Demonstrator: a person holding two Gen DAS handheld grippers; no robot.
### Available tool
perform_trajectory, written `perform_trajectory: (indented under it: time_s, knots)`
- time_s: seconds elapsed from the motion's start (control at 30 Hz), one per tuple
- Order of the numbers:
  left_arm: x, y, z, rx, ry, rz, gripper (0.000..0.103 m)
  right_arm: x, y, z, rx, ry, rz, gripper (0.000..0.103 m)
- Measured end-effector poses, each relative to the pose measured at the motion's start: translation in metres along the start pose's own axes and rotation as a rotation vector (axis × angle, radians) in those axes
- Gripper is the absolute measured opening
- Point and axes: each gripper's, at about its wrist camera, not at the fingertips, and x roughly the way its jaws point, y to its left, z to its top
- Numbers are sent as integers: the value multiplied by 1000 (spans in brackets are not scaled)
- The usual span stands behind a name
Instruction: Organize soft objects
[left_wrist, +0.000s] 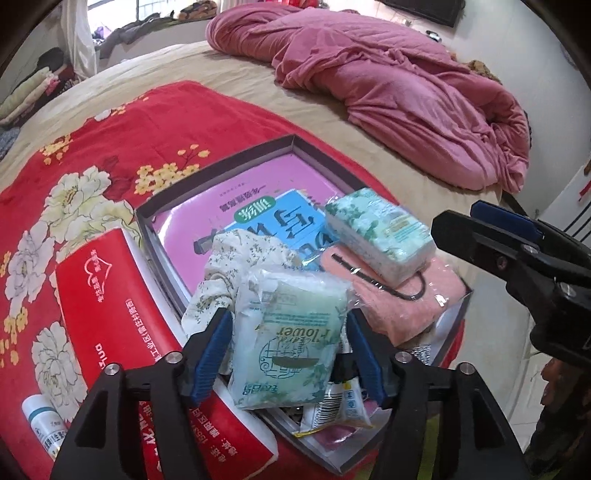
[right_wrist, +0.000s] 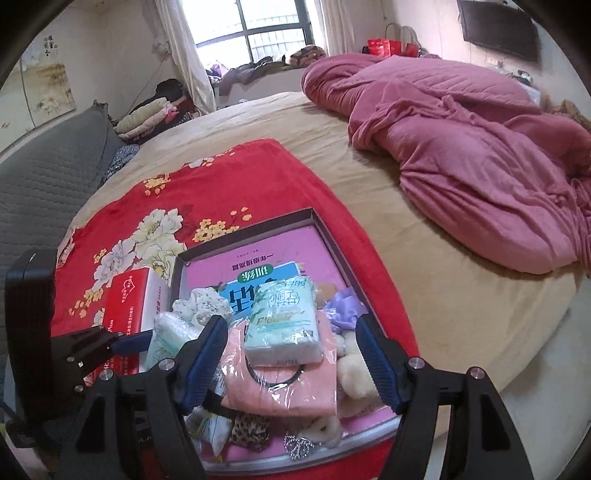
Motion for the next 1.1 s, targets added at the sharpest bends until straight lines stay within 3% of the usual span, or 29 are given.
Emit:
perform_trajectory:
  time_s: [0.47,1.1]
  knots:
    - [-45,2,-12,-17,-75,18,77,-43,9,-10,16,-56,-27,74]
    - [-124,17,-59,-63,-178,52,81,-102,53,-67,10,-88,-87,79]
